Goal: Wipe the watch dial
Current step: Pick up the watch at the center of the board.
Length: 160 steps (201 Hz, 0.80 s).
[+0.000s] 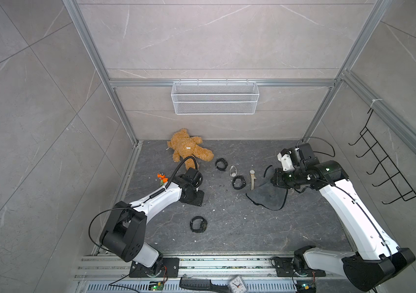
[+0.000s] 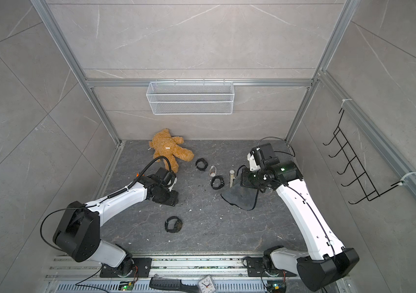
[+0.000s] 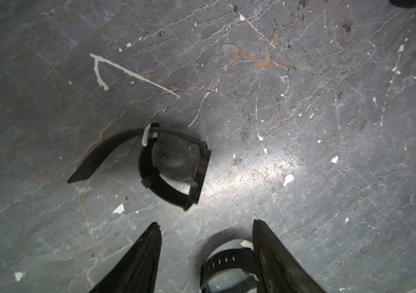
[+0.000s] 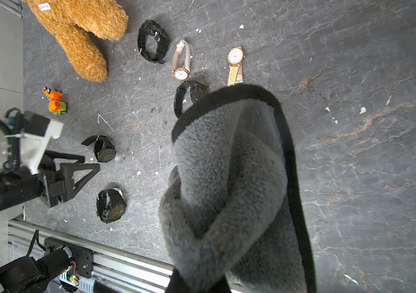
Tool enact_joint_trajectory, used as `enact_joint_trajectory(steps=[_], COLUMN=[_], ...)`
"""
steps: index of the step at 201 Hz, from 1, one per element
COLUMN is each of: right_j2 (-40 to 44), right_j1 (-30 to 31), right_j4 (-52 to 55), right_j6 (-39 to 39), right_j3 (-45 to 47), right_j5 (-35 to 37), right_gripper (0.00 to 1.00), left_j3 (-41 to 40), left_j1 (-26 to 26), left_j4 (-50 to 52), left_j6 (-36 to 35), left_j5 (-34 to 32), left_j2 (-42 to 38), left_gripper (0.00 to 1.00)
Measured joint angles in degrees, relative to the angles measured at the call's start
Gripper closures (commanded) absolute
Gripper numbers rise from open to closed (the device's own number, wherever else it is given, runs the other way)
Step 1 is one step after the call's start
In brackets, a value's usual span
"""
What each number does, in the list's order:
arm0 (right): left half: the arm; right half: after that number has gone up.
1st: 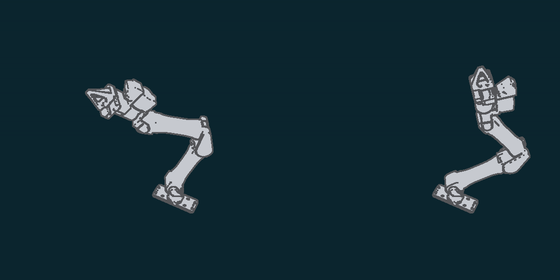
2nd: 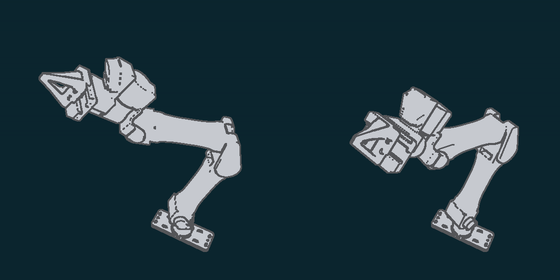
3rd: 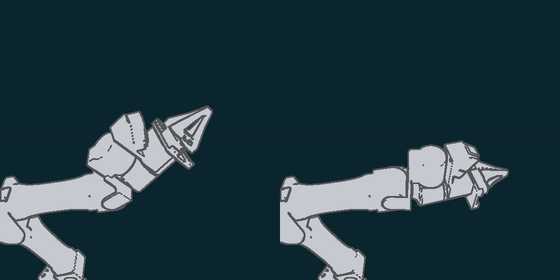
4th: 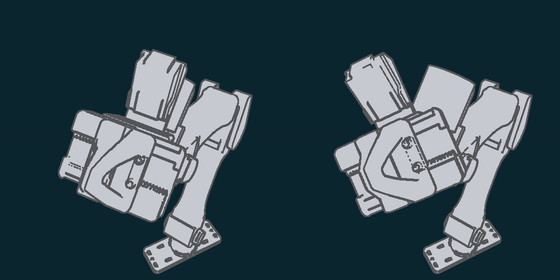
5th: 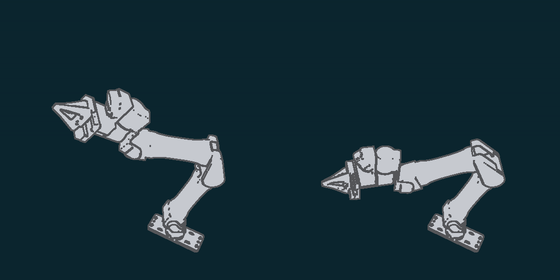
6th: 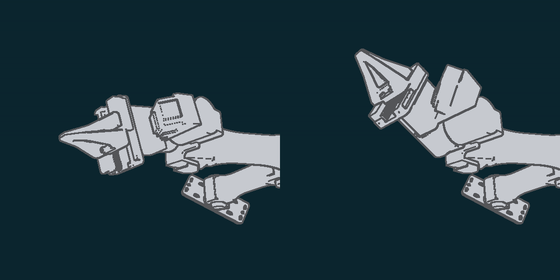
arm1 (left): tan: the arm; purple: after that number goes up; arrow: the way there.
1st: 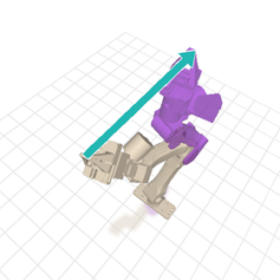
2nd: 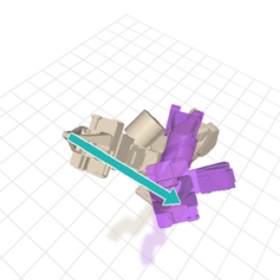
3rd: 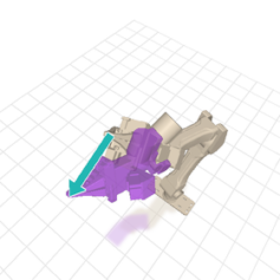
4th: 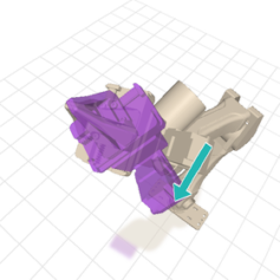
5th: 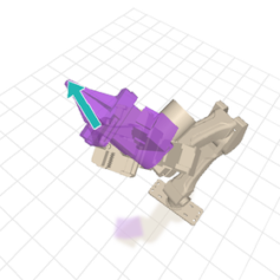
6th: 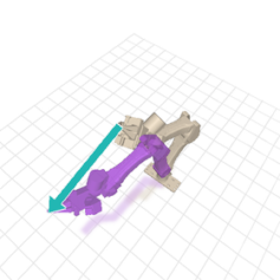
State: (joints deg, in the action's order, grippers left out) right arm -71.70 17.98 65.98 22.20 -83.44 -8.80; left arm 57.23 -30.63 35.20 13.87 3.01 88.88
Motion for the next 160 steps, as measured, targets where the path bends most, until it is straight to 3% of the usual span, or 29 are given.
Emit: enact_joint_trajectory(steps=[47,82,101,160], right_j2=[2.3,4.0,4.5,4.8], right_j1=[0.0,0.0,0.0,0.0], right_j4=[0.8,1.7,2.3,2.7], right_j6=[-0.9,-1.0,-1.0,-0.8], right_j3=[0.0,0.3,0.7,2.3], right_j5=[1.8,3.5,4.1,6.0], right_gripper=[1.00,1.00,1.00,1.00], left_j3=[2.4,5.6,6.7,8.5], left_j1=[2.2,2.3,2.3,2.4], left_j4=[-1.5,-1.8,-1.9,-1.2], left_j6=[-3.5,-4.5,-4.7,-2.9], left_j5=[2.4,4.1,5.6,9.4], left_j2=[8.0,10.6,12.1,12.8], left_gripper=[0.49,0.82,0.93,1.00])
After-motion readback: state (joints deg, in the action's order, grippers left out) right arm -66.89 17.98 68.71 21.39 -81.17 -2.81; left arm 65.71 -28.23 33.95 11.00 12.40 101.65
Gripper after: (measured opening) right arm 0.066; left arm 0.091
